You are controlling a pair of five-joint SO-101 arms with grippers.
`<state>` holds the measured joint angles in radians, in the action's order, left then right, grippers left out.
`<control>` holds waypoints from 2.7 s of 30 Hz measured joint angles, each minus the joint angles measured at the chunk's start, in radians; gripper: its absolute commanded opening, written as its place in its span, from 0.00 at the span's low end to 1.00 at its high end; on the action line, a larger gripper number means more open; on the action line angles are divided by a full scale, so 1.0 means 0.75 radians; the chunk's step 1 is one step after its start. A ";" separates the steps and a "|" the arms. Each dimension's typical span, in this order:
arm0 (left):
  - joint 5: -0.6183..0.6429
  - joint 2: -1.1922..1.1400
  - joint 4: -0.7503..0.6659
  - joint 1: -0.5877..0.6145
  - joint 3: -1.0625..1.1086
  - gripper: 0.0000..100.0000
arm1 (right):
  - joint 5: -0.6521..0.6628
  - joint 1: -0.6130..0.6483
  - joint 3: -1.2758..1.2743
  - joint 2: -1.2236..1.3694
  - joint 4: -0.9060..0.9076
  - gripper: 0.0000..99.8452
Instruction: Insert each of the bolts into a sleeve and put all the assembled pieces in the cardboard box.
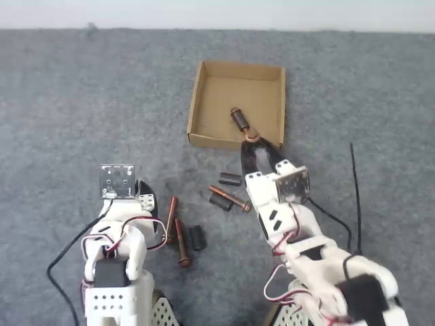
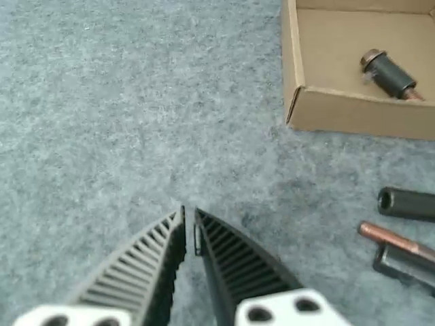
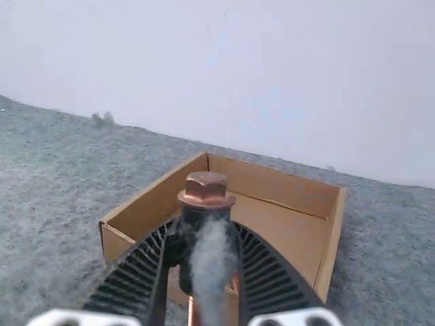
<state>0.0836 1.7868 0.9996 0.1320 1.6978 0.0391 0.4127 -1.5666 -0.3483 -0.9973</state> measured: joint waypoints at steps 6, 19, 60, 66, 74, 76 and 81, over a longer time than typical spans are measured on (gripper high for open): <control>0.000 0.000 0.000 0.000 0.000 0.02 | 0.000 0.000 0.160 -0.143 0.454 0.01; 0.000 0.000 0.000 0.000 0.000 0.02 | 0.000 -0.033 0.718 -0.151 1.356 0.01; 0.000 0.000 0.000 0.000 0.000 0.02 | 0.162 -0.106 2.285 1.095 2.410 0.15; 0.000 0.000 0.000 0.000 0.000 0.02 | 0.162 -0.106 2.285 1.095 2.410 0.08; -0.006 0.000 0.000 0.000 0.000 0.02 | 0.162 -0.106 2.285 1.054 2.617 0.01; -0.035 0.000 0.000 0.000 0.000 0.02 | 0.162 -0.106 2.285 0.996 2.707 0.01; -0.049 0.000 0.000 0.000 0.000 0.02 | 0.168 -0.096 2.285 0.874 2.948 0.01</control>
<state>0.0468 1.7868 0.9996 0.1320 1.6978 0.1649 0.3406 0.1473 0.3069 1.2137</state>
